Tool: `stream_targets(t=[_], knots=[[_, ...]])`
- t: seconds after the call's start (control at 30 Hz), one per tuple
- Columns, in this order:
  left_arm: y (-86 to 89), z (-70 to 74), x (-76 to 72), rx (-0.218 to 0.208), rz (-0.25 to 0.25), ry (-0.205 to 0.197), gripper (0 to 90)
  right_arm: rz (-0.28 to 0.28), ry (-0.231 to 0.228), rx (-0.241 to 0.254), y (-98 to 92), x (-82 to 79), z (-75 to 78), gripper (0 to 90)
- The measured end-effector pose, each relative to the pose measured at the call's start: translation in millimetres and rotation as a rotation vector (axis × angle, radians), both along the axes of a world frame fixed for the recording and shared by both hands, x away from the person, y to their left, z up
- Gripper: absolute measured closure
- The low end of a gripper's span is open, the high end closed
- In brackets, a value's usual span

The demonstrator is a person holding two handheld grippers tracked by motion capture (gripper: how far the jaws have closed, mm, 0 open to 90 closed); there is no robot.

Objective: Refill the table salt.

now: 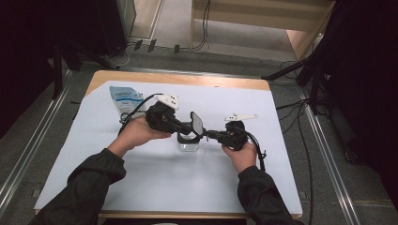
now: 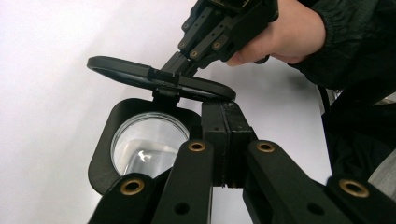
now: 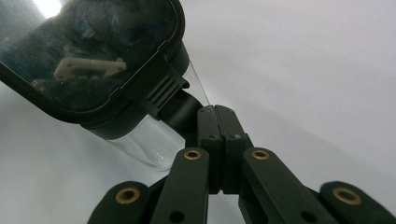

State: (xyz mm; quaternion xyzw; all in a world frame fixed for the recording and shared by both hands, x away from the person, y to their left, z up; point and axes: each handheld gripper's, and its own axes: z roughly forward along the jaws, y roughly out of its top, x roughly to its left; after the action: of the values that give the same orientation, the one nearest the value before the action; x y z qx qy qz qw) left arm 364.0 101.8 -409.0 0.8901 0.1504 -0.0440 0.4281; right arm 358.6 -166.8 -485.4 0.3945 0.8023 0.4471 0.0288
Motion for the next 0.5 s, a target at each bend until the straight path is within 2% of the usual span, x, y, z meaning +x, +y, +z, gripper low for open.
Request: stream_targets(t=[0.23,0.33,0.47,0.5], knots=[[-7.6,6.6,2.9,0.016,0.000,-0.001,90.0,0.010,-0.009,-0.017,0.3,-1.1,2.0,90.0],[-13.0,8.2,4.1,0.032,0.003,0.003,90.0,0.018,-0.005,-0.007,-0.6,-2.0,3.8,90.0],[-19.1,9.3,5.9,0.031,0.000,0.013,90.0,0.028,0.000,-0.008,-1.3,-3.0,5.0,90.0],[-20.9,9.3,8.2,0.014,0.008,0.032,90.0,0.030,0.000,-0.008,-1.4,-3.0,5.0,90.0]])
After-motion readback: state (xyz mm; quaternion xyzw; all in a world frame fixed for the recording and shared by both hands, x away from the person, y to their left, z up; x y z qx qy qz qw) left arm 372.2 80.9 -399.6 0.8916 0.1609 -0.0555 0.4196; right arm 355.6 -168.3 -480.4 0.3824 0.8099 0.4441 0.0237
